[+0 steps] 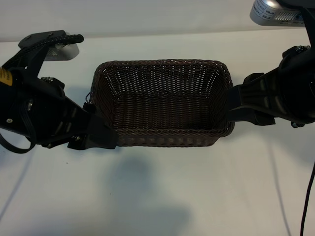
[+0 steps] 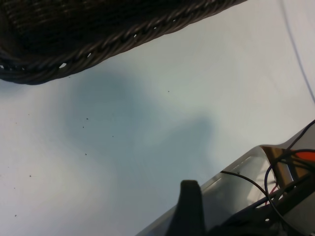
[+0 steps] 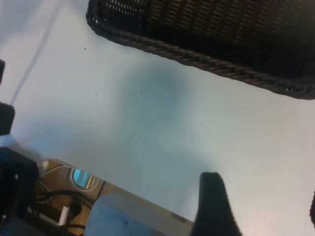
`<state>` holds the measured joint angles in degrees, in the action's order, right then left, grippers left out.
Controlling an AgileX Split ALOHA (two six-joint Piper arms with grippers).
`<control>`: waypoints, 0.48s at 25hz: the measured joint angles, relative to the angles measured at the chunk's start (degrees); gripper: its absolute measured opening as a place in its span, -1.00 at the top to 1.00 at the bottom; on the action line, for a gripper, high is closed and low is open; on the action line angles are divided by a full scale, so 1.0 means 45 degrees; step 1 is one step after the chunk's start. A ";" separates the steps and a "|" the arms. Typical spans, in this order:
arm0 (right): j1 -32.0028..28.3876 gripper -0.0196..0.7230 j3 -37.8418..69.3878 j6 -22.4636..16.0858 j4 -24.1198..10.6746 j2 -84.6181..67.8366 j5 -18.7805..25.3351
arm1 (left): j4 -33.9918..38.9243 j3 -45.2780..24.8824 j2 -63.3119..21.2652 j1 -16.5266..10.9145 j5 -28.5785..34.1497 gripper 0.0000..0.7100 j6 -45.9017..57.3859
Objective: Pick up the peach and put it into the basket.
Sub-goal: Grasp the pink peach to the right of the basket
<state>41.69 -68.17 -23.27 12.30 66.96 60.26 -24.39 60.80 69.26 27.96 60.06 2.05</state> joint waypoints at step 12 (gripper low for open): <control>0.0000 -0.31 0.0000 0.0000 0.0000 0.0000 0.0000 | -0.0011 0.0000 0.0000 0.0000 0.0216 -0.66 0.0014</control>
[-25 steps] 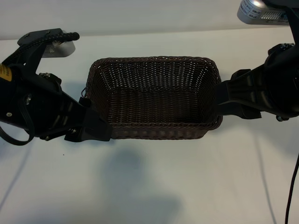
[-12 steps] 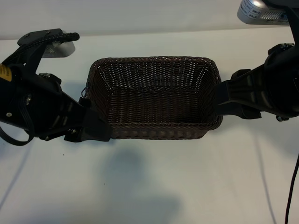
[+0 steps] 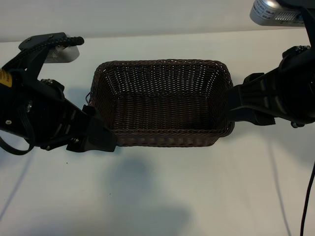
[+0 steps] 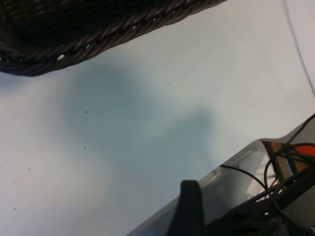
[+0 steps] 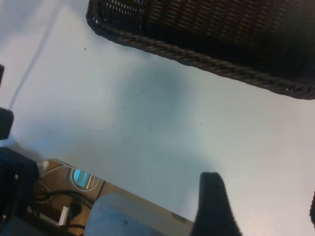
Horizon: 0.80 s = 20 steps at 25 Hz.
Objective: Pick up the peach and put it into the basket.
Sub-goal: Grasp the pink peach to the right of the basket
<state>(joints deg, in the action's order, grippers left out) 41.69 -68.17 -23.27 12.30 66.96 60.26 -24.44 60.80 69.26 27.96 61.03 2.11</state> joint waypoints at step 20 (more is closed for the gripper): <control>0.0000 -0.31 0.0000 0.0000 0.0000 0.0000 0.0000 | -0.0969 -0.0010 0.0355 0.0000 -0.0856 -0.66 -0.0013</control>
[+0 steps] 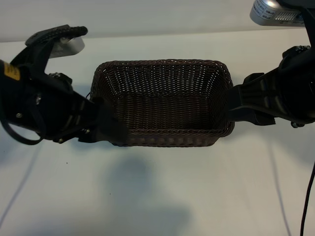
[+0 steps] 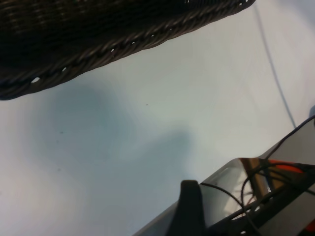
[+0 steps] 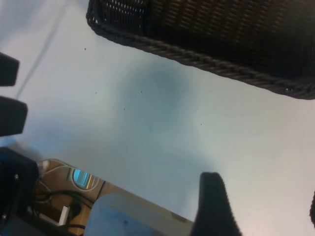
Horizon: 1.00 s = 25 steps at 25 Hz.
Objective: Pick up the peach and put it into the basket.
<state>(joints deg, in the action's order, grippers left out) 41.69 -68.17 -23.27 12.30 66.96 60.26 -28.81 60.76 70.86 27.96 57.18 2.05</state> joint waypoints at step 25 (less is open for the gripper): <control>0.0000 -0.31 0.0000 0.0000 0.0000 0.0000 0.0000 | -0.0552 -0.0028 0.0156 0.0012 -0.0388 -0.66 0.0000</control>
<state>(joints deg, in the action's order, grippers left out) 41.69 -68.17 -23.27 12.30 66.96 60.26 -31.29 60.63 71.56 28.02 55.43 2.05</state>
